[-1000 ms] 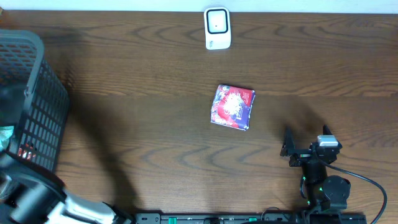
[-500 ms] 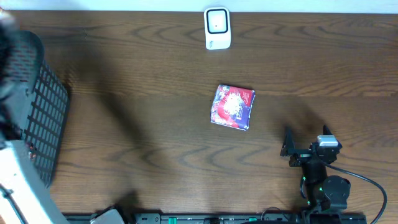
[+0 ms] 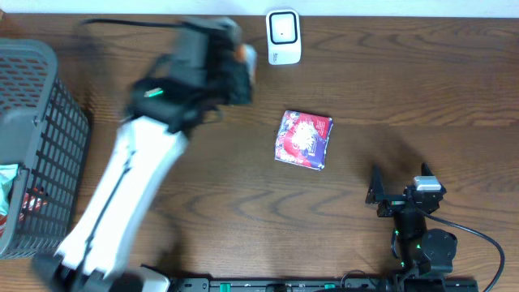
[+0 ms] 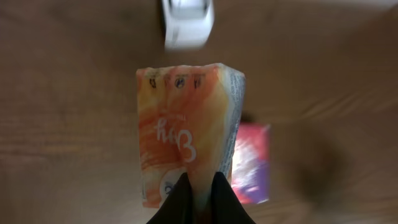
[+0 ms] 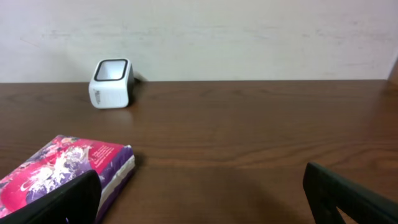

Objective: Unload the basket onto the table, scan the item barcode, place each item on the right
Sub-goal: 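Carry the orange pack with the left gripper and place it beside the pink bag, then reach the left gripper into the basket and grasp a teal snack pack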

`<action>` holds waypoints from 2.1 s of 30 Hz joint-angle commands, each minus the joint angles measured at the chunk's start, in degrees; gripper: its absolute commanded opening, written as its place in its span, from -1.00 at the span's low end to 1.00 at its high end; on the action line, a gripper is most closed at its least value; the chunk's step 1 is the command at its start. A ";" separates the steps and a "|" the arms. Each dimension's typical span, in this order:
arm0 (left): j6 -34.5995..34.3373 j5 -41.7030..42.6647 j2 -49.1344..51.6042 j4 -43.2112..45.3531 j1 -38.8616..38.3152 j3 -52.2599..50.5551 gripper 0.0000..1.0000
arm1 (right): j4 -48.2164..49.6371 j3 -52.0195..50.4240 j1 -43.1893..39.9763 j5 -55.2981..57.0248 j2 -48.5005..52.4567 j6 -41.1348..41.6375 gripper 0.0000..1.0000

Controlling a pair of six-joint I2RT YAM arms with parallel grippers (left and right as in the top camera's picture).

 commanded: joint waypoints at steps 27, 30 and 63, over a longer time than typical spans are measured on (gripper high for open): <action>3.56 -30.08 0.68 -1.68 16.26 11.61 0.77 | -0.13 -0.13 -0.39 0.22 -0.22 0.63 0.99; 0.42 -30.01 -3.65 -1.27 29.81 11.61 0.99 | -0.13 -0.13 -0.39 0.24 -0.22 0.63 0.99; 35.28 -25.73 24.28 6.49 68.41 -5.44 0.88 | -0.13 -0.13 -0.39 0.24 -0.22 0.63 0.98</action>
